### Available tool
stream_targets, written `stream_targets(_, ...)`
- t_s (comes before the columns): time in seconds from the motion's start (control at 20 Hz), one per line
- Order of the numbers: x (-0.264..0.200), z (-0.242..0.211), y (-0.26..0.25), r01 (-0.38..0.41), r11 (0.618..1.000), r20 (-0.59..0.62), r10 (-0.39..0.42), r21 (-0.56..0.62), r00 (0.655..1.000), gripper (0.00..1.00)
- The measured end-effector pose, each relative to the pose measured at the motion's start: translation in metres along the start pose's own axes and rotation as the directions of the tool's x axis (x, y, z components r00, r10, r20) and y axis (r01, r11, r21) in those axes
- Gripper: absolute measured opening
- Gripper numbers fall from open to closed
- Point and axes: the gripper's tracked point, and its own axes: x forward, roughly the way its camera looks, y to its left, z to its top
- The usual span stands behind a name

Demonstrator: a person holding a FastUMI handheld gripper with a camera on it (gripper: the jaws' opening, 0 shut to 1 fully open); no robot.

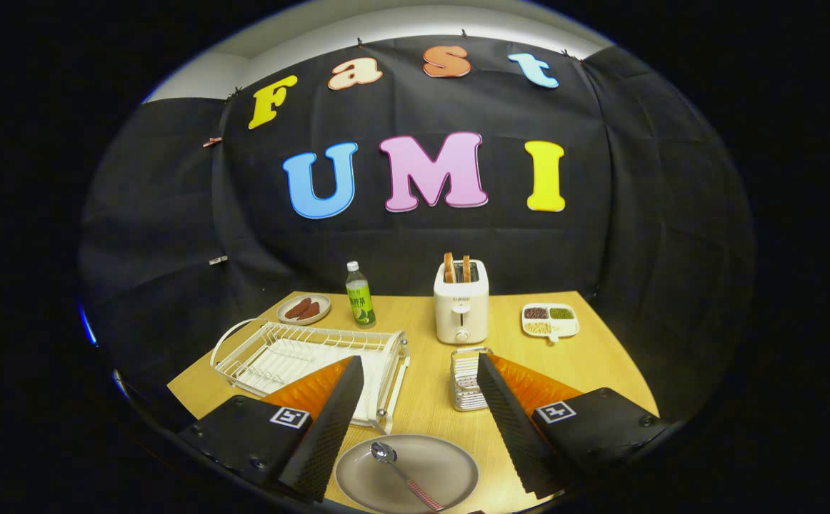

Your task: Take the plate from the dish rack, then take the spoon from the basket and place it into the plate.

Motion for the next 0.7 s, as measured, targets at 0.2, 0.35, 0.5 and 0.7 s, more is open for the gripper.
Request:
stream_targets(0.2, -0.034, 0.054, -0.002, 0.035, 0.999, 0.087, -0.032, -0.03, 0.996, 0.99)
stream_targets(0.35, -0.051, 0.071, -0.001, 0.063, 0.996, 0.111, -0.056, -0.061, 0.992, 0.99)
stream_targets(0.5, -0.065, 0.075, 0.002, 0.082, 0.995, 0.122, -0.075, -0.051, 0.99, 0.98)
stream_targets(0.7, -0.078, 0.063, 0.007, 0.091, 0.996, 0.124, -0.088, -0.015, 0.988, 0.98)
